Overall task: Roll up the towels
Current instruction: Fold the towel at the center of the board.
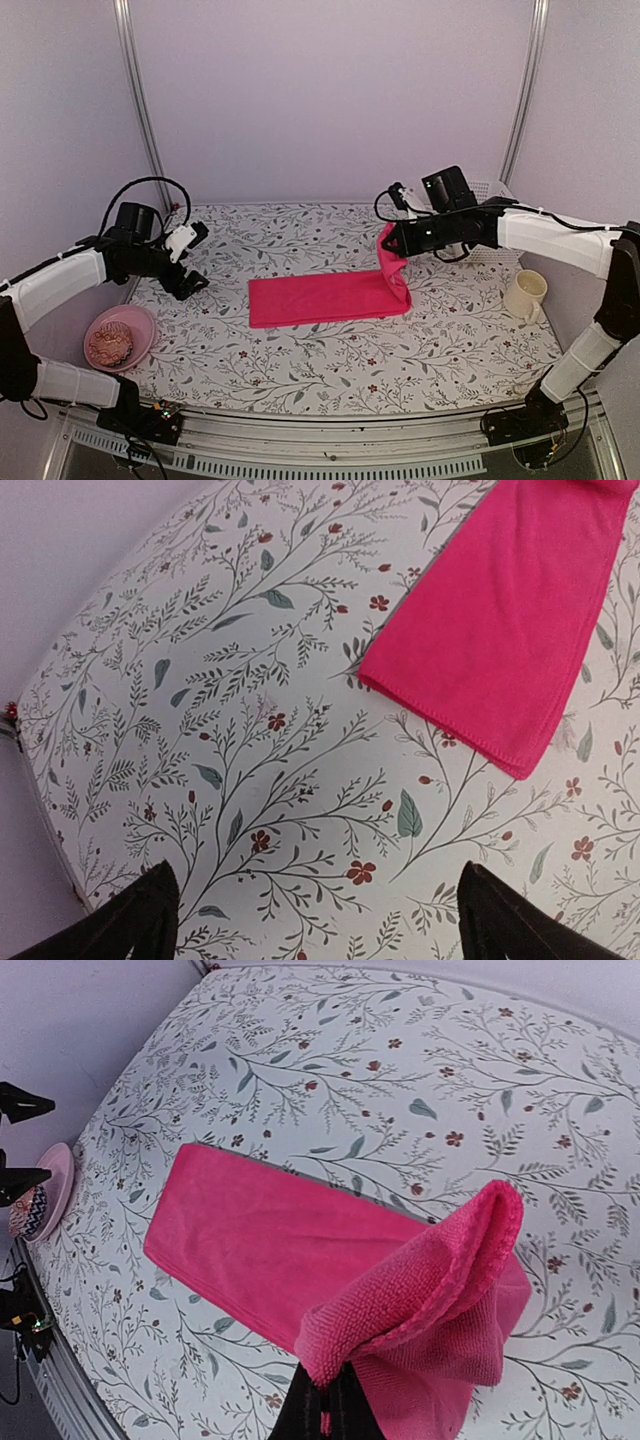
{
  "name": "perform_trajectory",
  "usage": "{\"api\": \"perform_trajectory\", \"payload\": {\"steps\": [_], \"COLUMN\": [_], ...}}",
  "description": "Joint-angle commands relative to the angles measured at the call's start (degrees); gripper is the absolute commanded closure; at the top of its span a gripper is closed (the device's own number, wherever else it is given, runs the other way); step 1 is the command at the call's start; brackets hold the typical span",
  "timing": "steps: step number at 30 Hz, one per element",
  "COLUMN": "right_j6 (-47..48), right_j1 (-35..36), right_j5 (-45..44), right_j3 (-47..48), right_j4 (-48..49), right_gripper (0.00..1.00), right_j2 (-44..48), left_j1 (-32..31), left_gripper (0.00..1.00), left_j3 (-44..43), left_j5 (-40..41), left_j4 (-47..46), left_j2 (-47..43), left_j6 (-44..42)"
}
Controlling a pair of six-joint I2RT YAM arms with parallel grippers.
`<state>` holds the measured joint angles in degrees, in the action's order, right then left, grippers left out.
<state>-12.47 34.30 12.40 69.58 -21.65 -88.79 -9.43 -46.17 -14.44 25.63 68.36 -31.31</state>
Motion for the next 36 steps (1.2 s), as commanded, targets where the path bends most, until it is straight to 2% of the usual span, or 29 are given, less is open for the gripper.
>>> {"api": "perform_trajectory", "payload": {"steps": [1,9,17,36], "right_j6": [-0.8,-1.2,-1.5,-1.9], "right_j1": [4.5,11.3,14.6,17.1], "right_j5": [2.4,4.3,6.7,9.8], "right_j3": [6.4,19.0,29.8,38.5], "right_j4": [3.2,4.6,4.6,4.0], "right_gripper": [0.98,0.98,0.98,0.98], "right_j2": [-8.6,-23.1,-33.5,-41.8], "left_j1": [1.1,1.7,2.1,2.3], "left_gripper": [0.03,0.03,0.03,0.03], "left_j3": [0.6,1.1,1.2,1.3], "left_j5": [-0.2,-0.7,-1.2,-1.5], "left_j4": [-0.8,-1.2,-1.3,-1.6], "left_j2": [0.8,0.7,0.5,1.4], "left_j6": [0.2,0.2,0.2,0.3]}}
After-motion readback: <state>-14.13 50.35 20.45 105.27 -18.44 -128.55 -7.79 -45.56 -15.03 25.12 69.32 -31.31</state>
